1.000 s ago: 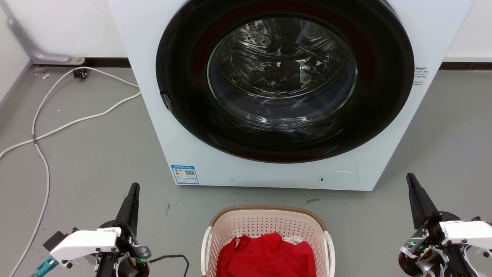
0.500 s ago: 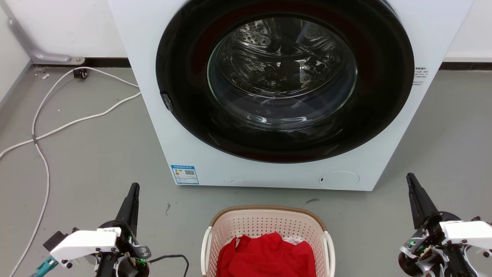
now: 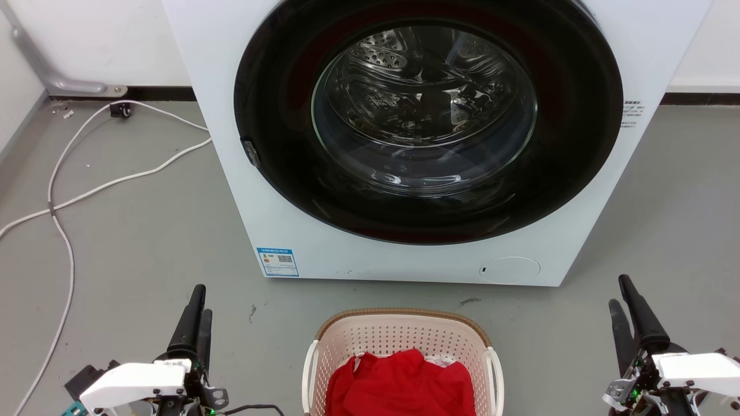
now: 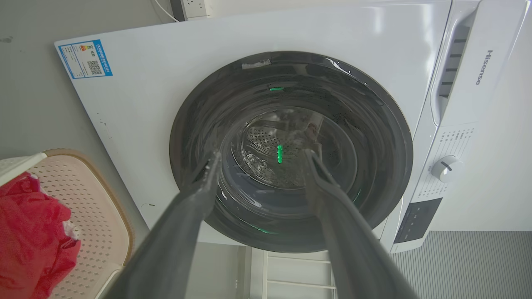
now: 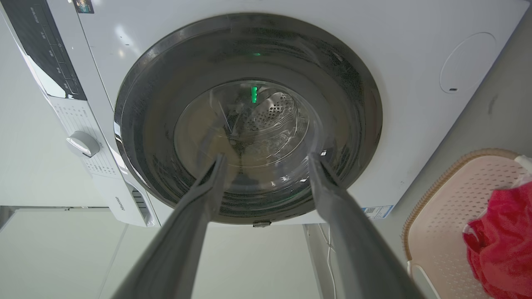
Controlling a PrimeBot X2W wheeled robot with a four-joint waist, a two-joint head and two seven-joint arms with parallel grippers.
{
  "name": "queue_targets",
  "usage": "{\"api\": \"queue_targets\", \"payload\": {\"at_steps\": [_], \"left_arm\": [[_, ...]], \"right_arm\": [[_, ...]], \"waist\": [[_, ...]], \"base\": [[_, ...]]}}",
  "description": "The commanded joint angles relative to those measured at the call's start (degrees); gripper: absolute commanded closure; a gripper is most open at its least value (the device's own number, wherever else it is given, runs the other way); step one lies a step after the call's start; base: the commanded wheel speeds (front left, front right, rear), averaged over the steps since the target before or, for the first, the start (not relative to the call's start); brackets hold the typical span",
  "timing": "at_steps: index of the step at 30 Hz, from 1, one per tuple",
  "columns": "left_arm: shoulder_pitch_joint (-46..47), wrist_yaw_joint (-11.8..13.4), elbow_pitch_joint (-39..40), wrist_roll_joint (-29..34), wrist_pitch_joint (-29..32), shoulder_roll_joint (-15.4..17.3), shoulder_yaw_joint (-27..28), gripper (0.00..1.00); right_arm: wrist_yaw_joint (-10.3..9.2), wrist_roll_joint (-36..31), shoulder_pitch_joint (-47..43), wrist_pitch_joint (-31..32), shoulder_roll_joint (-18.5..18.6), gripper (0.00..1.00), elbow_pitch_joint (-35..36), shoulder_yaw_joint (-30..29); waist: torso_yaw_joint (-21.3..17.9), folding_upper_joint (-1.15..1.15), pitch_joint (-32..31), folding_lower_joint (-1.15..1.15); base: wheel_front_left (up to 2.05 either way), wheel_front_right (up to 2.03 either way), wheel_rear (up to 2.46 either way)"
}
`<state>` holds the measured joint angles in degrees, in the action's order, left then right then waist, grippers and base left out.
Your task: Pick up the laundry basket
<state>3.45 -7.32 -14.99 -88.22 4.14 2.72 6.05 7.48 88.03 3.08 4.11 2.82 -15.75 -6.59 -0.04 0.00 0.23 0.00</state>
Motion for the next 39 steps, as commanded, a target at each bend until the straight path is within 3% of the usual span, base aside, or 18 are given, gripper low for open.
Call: {"api": "queue_targets", "payload": {"at_steps": [1,22,39], "left_arm": [[0.7,0.4,2.0,2.7,-0.8,0.1,0.0,0.0],[-1.1,4.4,8.3,25.9,-5.9,0.1,-3.9,0.0],[-2.5,6.3,10.1,39.4,-9.1,0.2,-6.1,0.0]], "right_arm": [[0.01,-3.0,0.5,-0.8,0.2,0.0,2.0,-0.1],[0.01,-31.9,-2.0,-5.9,0.1,0.0,9.3,2.3],[0.02,-46.7,-3.9,-9.1,0.1,0.0,11.0,3.3]], "waist": [[0.0,0.0,0.0,0.0],[-0.1,0.0,0.3,0.0],[-0.2,0.0,0.3,0.0]], "base": [[0.0,0.0,0.0],[0.0,0.0,0.0],[0.0,0.0,0.0]]}}
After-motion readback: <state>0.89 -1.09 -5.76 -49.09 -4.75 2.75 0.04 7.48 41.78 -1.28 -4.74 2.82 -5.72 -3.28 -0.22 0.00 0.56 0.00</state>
